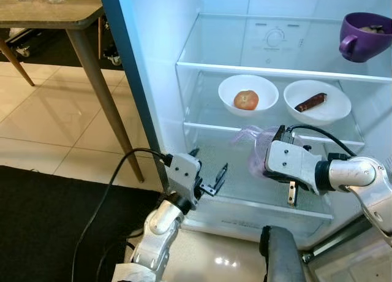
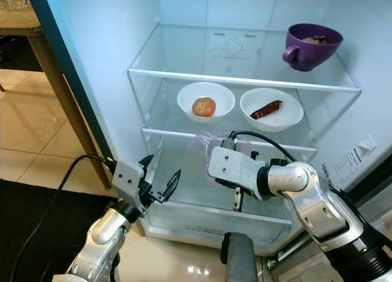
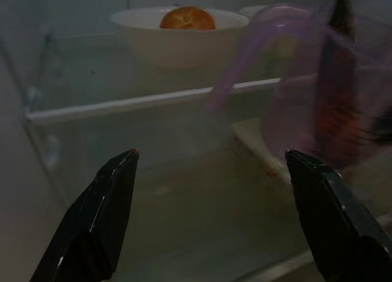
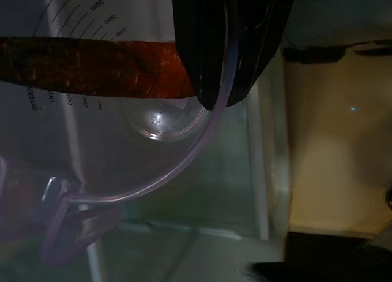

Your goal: Restocking fridge

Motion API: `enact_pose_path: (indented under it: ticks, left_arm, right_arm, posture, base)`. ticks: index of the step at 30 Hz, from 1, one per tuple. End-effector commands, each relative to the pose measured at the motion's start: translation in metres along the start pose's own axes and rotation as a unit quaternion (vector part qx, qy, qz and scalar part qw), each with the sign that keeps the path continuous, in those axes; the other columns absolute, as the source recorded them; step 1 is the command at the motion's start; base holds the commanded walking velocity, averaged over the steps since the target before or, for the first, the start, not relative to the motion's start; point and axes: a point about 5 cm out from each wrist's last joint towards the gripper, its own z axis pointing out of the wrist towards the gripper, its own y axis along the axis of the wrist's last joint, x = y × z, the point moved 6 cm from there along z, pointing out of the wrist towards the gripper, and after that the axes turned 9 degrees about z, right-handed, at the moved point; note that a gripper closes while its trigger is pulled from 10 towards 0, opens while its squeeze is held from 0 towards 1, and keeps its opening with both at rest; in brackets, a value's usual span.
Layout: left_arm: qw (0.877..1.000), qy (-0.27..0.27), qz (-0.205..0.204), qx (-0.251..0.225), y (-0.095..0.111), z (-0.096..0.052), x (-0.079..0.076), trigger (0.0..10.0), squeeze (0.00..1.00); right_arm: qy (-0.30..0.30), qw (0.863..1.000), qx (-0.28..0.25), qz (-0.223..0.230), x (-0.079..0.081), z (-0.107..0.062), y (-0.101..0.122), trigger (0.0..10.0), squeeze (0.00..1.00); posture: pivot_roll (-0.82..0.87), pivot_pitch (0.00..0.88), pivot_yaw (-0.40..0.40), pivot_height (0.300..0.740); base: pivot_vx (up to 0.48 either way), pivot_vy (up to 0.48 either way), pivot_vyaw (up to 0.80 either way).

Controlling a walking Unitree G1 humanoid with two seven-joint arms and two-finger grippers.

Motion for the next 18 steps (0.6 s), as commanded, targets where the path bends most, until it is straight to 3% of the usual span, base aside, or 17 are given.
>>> enact_pose_path:
  ticks: [1, 5, 6, 7, 8, 9, 18]
  left_arm:
    - [1.0, -0.012, -0.021, -0.005, 0.002, 0.001, -0.009, 10.0, 1.0]
    - [0.998, -0.035, -0.049, -0.023, 0.012, 0.002, -0.023, 10.0, 1.0]
    - [0.998, -0.032, -0.05, -0.034, 0.018, 0.004, -0.023, 10.0, 0.85]
    - [0.998, -0.032, -0.05, -0.034, 0.018, 0.004, -0.023, 10.0, 0.85]
    - [0.997, -0.028, -0.05, -0.043, 0.023, 0.005, -0.022, 10.0, 0.51]
    - [0.997, -0.015, -0.045, -0.052, 0.03, 0.007, -0.018, 10.0, 0.0]
    - [0.994, -0.005, 0.018, -0.111, 0.075, 0.013, -0.011, 10.0, 0.0]
  right_arm:
    - [-0.007, 1.0, -0.002, -0.003, -0.005, -0.003, 0.002, 0.0, 0.0]
    - [0.015, 0.999, -0.023, -0.024, -0.006, -0.011, 0.015, 0.0, 0.0]
    - [0.024, 0.999, -0.037, -0.029, -0.007, -0.016, 0.023, 0.0, 0.0]
    - [0.024, 0.999, -0.037, -0.029, -0.007, -0.016, 0.023, 0.0, 0.0]
    - [0.026, 0.998, -0.048, -0.032, -0.008, -0.019, 0.03, 0.0, 0.0]
    - [0.027, 0.997, -0.062, -0.034, -0.011, -0.023, 0.038, 0.0, 0.0]
    - [0.022, 0.993, -0.1, -0.051, -0.018, -0.032, 0.06, 0.0, 0.0]
  posture:
    - [0.0, 0.094, -0.006, 0.369]
    - [0.0, 0.099, -0.007, 0.369]
    - [0.0, 0.099, -0.008, 0.369]
    - [0.0, 0.099, -0.008, 0.369]
    - [0.0, 0.099, -0.011, 0.369]
    - [0.0, 0.099, -0.011, 0.369]
    - [0.0, 0.098, -0.017, 0.369]
  base:
    - [0.0, 0.0, 0.0]
    - [0.0, 0.0, 0.0]
    - [0.0, 0.0, 0.0]
    - [0.0, 0.0, 0.0]
    - [0.0, 0.0, 0.0]
    - [0.0, 0.0, 0.0]
    - [0.0, 0.0, 0.0]
